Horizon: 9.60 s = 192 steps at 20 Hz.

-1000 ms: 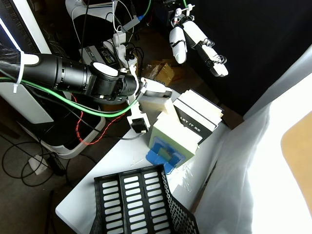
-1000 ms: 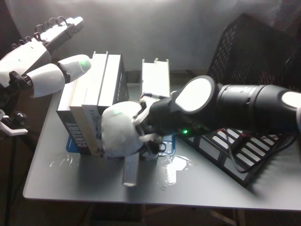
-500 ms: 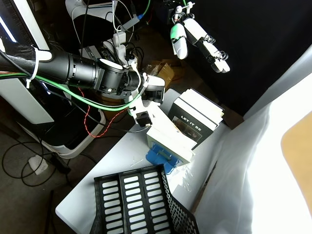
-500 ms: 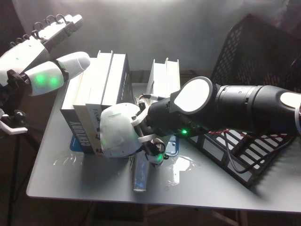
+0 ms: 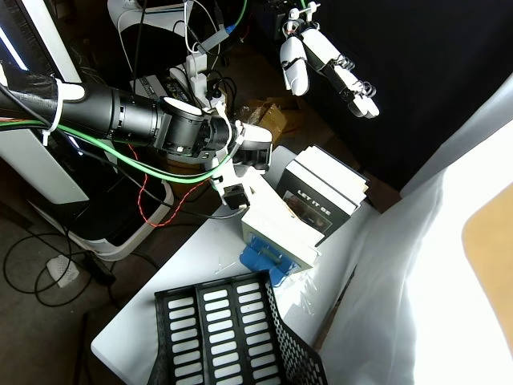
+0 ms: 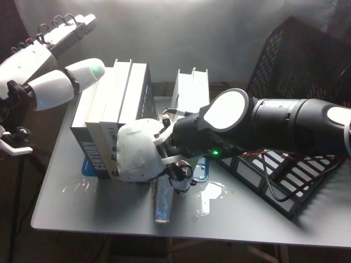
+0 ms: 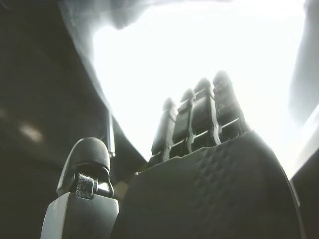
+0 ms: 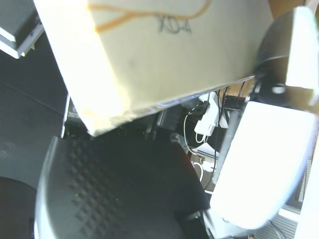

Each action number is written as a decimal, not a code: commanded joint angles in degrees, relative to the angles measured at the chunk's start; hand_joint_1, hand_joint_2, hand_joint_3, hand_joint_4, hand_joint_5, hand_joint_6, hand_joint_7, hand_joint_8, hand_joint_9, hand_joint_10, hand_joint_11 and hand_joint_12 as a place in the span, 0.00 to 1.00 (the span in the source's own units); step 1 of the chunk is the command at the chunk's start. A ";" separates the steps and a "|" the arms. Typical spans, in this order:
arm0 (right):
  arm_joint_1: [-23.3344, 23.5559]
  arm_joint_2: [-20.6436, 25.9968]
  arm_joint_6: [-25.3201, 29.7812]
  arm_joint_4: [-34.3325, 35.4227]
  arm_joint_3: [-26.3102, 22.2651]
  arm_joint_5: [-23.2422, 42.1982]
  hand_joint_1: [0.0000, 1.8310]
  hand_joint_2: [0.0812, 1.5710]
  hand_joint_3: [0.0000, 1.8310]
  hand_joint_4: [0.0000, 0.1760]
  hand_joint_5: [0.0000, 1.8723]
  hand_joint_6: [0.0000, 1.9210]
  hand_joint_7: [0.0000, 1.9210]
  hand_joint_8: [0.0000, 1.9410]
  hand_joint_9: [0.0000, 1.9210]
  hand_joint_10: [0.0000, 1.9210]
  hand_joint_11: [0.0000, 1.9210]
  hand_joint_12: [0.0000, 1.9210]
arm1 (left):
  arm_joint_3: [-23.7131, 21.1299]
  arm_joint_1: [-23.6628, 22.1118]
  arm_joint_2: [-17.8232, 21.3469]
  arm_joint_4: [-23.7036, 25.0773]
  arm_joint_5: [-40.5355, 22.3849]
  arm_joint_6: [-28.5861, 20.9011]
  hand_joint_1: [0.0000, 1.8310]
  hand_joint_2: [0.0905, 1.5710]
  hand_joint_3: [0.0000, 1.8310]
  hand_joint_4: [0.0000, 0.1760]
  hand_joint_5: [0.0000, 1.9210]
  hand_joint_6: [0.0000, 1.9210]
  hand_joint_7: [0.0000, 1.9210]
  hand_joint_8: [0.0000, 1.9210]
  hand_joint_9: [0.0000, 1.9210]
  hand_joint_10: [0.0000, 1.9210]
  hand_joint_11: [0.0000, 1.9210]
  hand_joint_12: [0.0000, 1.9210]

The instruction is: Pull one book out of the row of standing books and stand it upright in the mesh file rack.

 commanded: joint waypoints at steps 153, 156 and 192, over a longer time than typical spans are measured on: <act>30.63 28.89 30.37 -6.07 -10.98 22.55 0.66 0.78 0.00 0.00 0.41 0.61 0.39 0.83 0.44 1.00 0.41 1.00 | -0.60 -1.23 -0.76 -6.97 -13.29 -0.17 0.00 0.85 0.01 0.00 0.02 0.00 0.00 0.00 0.00 0.00 0.00 0.00; 31.50 30.47 31.96 -7.50 -11.75 22.44 0.64 0.77 0.00 0.00 0.43 0.61 0.39 0.79 0.32 0.90 0.22 1.00 | -0.68 -1.23 -0.75 -7.06 -13.26 -0.05 0.00 0.84 0.00 0.03 0.02 0.00 0.00 0.00 0.00 0.00 0.00 0.00; 24.75 27.87 39.27 -21.58 -1.40 5.83 0.73 0.77 0.00 0.00 0.40 0.67 0.39 0.68 0.38 0.80 0.26 0.92 | -2.32 0.99 0.13 -7.28 -15.29 -0.81 0.00 0.91 0.01 0.00 0.02 0.00 0.00 0.00 0.00 0.00 0.00 0.00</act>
